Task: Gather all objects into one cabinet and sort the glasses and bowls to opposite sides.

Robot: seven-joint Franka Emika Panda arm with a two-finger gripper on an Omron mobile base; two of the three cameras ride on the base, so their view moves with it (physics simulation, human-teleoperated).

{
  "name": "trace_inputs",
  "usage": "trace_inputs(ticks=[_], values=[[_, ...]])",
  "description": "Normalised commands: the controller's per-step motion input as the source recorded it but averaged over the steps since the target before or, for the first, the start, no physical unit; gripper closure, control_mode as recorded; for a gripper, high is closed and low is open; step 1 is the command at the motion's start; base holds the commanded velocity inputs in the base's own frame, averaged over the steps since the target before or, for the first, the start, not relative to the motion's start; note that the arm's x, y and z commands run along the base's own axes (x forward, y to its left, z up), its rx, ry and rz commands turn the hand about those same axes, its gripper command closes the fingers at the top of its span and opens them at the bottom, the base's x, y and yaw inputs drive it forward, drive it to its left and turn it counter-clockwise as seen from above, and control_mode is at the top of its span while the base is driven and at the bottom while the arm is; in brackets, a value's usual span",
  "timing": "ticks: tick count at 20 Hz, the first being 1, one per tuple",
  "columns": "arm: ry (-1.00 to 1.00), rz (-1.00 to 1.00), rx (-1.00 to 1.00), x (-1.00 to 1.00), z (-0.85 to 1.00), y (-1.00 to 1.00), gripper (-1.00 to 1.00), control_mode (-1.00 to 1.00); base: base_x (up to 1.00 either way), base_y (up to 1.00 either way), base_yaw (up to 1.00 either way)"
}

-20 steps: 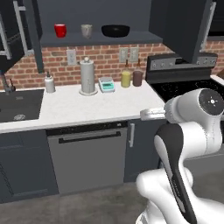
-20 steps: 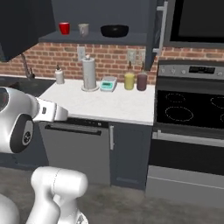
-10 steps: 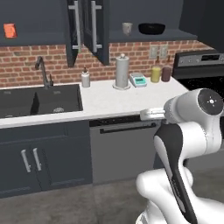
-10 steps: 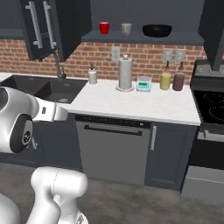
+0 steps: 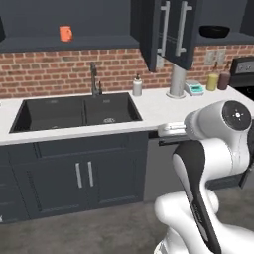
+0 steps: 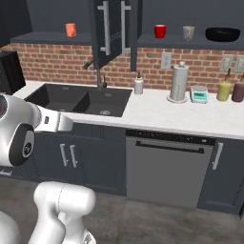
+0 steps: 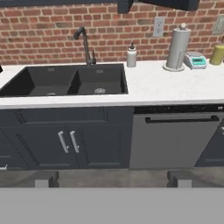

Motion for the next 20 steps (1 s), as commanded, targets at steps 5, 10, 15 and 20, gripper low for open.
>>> trace_inputs(ticks=[5,10,15,20], values=[[0.0,0.0,0.0,0.0,0.0,0.0,-1.0,1.0,-0.04,0.41,0.01],[0.0,0.0,0.0,0.0,0.0,0.0,-1.0,1.0,0.17,0.6,0.0],[0.0,0.0,0.0,0.0,0.0,0.0,-1.0,1.0,0.46,0.81,0.0],[0.0,0.0,0.0,0.0,0.0,0.0,-1.0,1.0,0.92,0.3,0.01]])
